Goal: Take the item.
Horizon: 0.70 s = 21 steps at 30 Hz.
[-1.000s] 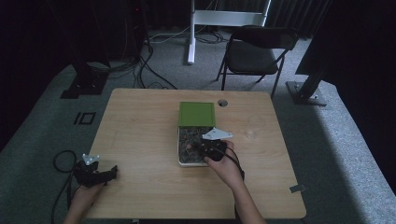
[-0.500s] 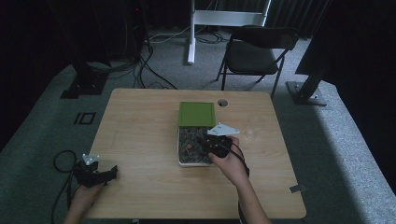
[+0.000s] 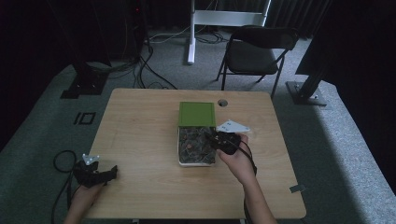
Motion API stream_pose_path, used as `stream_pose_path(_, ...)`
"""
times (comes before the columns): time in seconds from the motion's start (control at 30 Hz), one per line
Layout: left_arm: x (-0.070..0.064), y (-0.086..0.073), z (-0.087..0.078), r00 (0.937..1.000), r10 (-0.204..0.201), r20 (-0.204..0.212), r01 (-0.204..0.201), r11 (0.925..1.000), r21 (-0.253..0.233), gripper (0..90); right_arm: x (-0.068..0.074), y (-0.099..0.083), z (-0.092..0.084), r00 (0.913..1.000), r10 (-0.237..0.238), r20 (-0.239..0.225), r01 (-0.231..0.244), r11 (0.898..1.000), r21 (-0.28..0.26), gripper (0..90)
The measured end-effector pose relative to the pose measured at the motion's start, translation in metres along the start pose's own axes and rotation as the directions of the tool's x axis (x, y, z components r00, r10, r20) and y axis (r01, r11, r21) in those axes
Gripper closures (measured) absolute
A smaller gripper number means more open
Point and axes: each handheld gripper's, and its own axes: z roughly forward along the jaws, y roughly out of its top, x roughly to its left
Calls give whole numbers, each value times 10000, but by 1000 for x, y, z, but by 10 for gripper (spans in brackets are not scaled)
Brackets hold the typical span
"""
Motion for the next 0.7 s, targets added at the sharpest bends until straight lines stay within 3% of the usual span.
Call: stream_pose_path(0.7, 0, 0, 0, 10000, -1, 1, 1, 10000, -4, 3, -38, -2, -25, 9951, 562, 810, -531, 9978, -391, 777)
